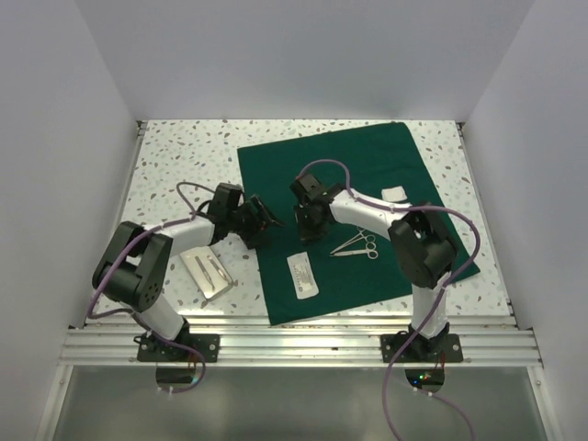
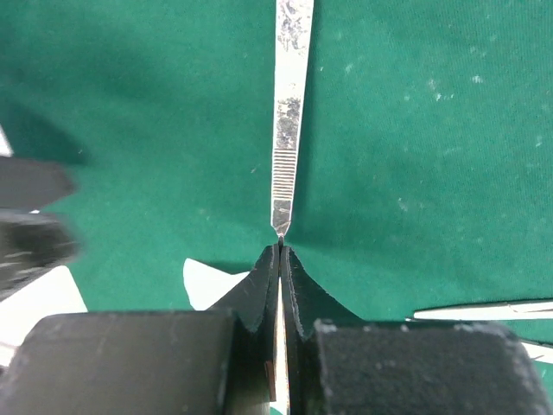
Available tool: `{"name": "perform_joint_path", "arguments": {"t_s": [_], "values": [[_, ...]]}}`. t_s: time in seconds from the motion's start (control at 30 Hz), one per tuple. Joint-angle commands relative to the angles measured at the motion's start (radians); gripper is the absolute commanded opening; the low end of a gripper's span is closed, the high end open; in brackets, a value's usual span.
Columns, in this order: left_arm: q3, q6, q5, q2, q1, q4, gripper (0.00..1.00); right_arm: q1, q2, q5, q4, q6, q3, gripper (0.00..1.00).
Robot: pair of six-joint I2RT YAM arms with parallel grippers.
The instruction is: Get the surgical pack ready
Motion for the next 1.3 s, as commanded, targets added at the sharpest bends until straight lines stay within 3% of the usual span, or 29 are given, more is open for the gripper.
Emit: {"name": "perform_joint_path", "arguments": {"t_s": [0.0, 0.43, 0.7, 0.8, 0.83, 0.9, 0.93, 0.97, 1.07, 1.17, 1.27], "values": [[0.056, -0.090, 0.059, 0.045, -0.043, 0.115, 0.73, -0.004, -0.072, -0.095, 0.061, 0.009, -0.023, 0.00], [0.103, -0.151, 0.063, 0.166, -0.077, 0.172, 0.66, -0.009, -0.119, -0.166, 0.109, 0.041, -0.062, 0.00], [0.152, -0.145, 0.057, 0.220, -0.087, 0.169, 0.55, -0.011, -0.123, -0.195, 0.109, 0.049, -0.043, 0.00], [0.174, -0.133, 0.054, 0.225, -0.087, 0.166, 0.37, -0.009, -0.121, -0.203, 0.112, 0.049, -0.039, 0.00], [0.175, -0.128, 0.056, 0.225, -0.087, 0.167, 0.20, -0.009, -0.121, -0.215, 0.112, 0.049, -0.037, 0.00], [0.186, -0.102, 0.054, 0.219, -0.087, 0.155, 0.01, -0.009, -0.132, -0.230, 0.126, 0.050, -0.039, 0.00], [0.189, -0.090, 0.050, 0.214, -0.087, 0.114, 0.00, -0.012, -0.138, -0.220, 0.121, 0.049, -0.037, 0.01], [0.189, -0.058, 0.040, 0.194, -0.086, 0.091, 0.00, -0.014, -0.150, -0.207, 0.108, 0.043, -0.035, 0.21], [0.191, 0.034, -0.032, 0.113, -0.080, -0.044, 0.00, -0.041, -0.211, -0.154, 0.063, 0.012, -0.038, 0.44], [0.174, 0.111, -0.140, -0.005, -0.074, -0.168, 0.00, -0.098, -0.293, -0.154, 0.040, -0.020, -0.068, 0.56], [0.160, 0.182, -0.229, -0.131, -0.070, -0.299, 0.00, -0.144, -0.362, -0.125, 0.006, -0.048, -0.083, 0.61]]}}
